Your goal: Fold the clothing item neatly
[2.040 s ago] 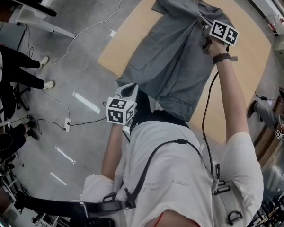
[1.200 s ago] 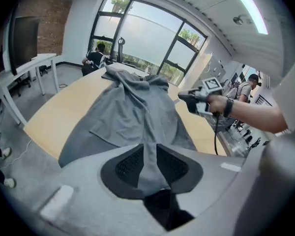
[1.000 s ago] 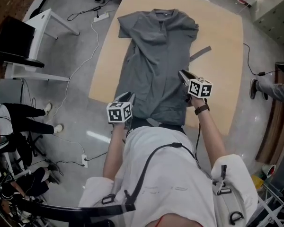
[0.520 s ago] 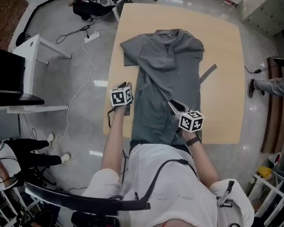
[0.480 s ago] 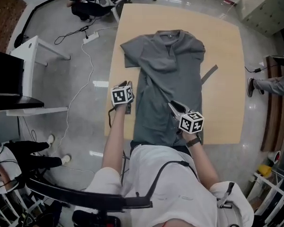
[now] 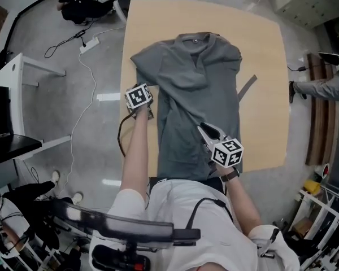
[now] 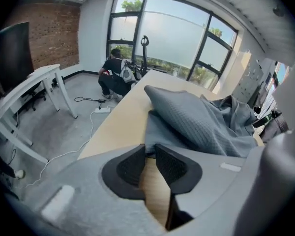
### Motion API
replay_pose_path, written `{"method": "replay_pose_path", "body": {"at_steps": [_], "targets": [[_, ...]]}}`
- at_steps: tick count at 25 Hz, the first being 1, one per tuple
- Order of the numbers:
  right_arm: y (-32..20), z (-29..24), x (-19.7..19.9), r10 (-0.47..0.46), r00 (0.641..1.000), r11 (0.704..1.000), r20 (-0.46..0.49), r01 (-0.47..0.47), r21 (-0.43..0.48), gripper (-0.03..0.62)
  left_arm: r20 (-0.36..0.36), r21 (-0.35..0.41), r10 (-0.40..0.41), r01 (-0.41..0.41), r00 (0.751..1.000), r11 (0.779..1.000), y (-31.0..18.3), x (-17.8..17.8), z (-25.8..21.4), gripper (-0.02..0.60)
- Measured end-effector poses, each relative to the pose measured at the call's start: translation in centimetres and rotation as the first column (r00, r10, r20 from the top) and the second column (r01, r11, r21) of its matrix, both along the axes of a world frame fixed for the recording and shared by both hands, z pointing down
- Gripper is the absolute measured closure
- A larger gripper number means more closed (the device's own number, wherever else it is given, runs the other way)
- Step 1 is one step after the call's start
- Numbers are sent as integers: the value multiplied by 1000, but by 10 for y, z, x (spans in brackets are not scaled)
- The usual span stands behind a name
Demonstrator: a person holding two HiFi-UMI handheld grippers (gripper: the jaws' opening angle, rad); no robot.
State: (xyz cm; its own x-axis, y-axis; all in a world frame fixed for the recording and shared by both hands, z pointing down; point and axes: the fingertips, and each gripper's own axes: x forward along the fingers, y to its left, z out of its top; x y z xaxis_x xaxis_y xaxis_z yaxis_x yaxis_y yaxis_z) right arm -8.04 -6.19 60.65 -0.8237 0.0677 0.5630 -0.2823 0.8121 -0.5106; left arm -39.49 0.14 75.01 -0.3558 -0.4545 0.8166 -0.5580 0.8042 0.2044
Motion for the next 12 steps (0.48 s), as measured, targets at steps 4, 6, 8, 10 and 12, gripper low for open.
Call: {"method": "replay_pose_path", "body": {"at_steps": [4,6,8,10,12], "targets": [[-13,2,5,8,1000,1000,-10,-9,-12,523,84,9,42,-43,996,999,-1,4,-4,557],[-18,5,2,26,1000,999,-11,-26,-31,526,79,32,86,-88,993,996,-5,2,-6,563],[-18,8,-5,28,1000,999,-11,-28,-42,530,83,66,96,-101,992,993,-1,-6,-16,566],[-16,6,-14,18,1000,999,0,-18,-44,533,102,111,58,-69,993,991,16,-22,-41,566],[-16,3,-21,11,1000,999,12,-11,-40,534,124,170,-9,-13,992,985,38,-44,-68,566]]}}
